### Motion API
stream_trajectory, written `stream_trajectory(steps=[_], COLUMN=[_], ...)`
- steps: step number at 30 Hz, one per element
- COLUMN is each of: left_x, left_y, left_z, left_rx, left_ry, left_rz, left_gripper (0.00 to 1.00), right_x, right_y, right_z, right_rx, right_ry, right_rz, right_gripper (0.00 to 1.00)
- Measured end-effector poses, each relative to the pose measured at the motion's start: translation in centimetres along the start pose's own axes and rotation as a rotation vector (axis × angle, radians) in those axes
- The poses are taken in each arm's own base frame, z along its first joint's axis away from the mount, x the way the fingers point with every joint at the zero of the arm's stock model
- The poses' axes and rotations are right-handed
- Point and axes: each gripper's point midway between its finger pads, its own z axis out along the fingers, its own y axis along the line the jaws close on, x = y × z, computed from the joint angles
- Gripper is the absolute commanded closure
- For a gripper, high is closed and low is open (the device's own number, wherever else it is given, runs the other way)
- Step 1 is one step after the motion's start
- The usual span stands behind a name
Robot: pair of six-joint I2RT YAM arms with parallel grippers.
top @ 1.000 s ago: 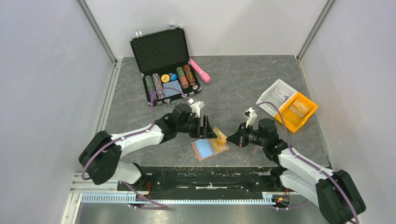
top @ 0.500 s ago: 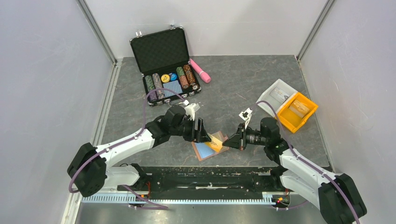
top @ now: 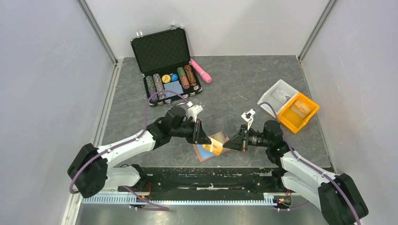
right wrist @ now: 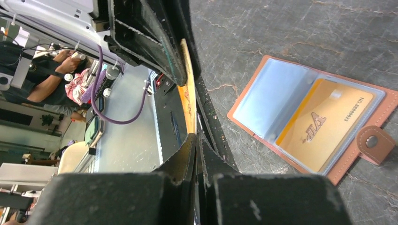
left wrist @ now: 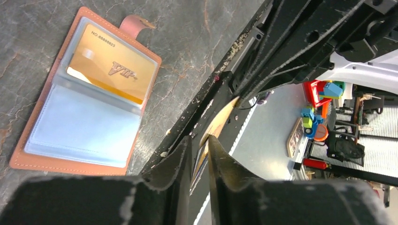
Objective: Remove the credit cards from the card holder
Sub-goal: Pick up the credit card from the card holder, then place the credit card in the storage box.
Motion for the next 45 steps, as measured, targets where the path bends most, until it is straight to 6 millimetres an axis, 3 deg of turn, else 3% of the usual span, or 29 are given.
stream_trajectory(steps=[4,6,12,19,25,38,45], left_x=[0.0,-0.2,-0.3,-1.6,-2.3,-4.2,-4.5], left_y=[-0.6,-0.9,-1.0,-1.6,-2.1,-3.5,-3.9], left_z=[0.0,0.1,0.3,-0.1,-0.2,-2.1,-2.4], left_rx=[0.031,0.047,0.060,0.062,0.075,0.095,0.113], left_ry=[0.000,-0.009,-0.035,-0.096,-0.128,-0.253,-0.276], left_rz=[-0.018,-0.038,-0.102,-0.115,-0.134,-0.129,-0.118], left_gripper=[0.97,0.98,0.98,0.98,0.98,0.98,0.98], right_x=[-0.1,-0.2,0.5,-2.5,-3.1,-1.2,-1.3], right_y=[-0.7,-1.0,-1.3,0.9,1.3,-1.1,-1.2], right_z=[0.0,0.0,-0.3,-0.3,-0.4,-0.3,-0.2], right_rx=[0.033,0.043,0.034,-0.060,-0.075,0.035,0.043], right_ry=[-0.025,-0.053,-0.153,-0.261,-0.282,-0.230,-0.222], right_rz=[0.029,0.045,0.147,0.142,0.131,0.138,0.138], right_gripper=[0.72,0.68,0.69,0.64,0.64,0.58,0.58])
